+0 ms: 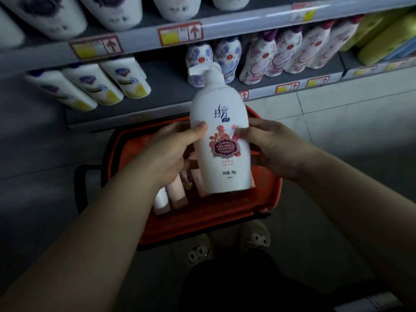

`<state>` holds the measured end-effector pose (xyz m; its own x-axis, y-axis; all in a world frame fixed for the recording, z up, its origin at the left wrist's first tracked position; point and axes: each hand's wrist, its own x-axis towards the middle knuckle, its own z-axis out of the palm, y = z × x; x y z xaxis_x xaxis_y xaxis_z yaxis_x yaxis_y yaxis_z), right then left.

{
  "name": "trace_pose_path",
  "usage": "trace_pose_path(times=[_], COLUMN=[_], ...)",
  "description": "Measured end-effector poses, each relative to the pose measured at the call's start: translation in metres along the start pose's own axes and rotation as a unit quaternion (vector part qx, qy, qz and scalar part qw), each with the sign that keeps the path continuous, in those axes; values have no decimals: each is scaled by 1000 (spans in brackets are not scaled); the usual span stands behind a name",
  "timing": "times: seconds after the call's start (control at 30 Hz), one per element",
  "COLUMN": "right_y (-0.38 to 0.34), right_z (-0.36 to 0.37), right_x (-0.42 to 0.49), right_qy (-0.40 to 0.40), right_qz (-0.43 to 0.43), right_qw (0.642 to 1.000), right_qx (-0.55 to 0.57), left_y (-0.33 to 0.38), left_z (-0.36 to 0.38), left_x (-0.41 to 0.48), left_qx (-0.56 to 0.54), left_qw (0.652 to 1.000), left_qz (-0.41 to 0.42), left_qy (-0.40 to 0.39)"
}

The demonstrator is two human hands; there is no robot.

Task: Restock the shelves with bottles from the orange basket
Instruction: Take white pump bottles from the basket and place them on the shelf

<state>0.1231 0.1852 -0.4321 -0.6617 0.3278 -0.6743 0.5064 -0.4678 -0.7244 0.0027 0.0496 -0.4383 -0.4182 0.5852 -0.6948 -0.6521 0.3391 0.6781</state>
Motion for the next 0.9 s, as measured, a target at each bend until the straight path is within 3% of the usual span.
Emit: trace_pose_path(times=[0.27, 0.67, 0.9], right_y=[-76, -183, -254], right_z=[-31, -139, -180], right_x=[-40, -60, -69], right_qy=[-2, -29, -58], right_qz=[-83, -144, -229], right_qw=[997, 988, 965], right_qx=[0, -57, -116], left_y=[68, 142, 193], left_z=[58, 183, 250], left_x=[-20, -12, -15], left_qx=[-5, 12, -3], left_qw=[998, 988, 969], left_qz=[57, 151, 241], left_qy=[6, 14, 62])
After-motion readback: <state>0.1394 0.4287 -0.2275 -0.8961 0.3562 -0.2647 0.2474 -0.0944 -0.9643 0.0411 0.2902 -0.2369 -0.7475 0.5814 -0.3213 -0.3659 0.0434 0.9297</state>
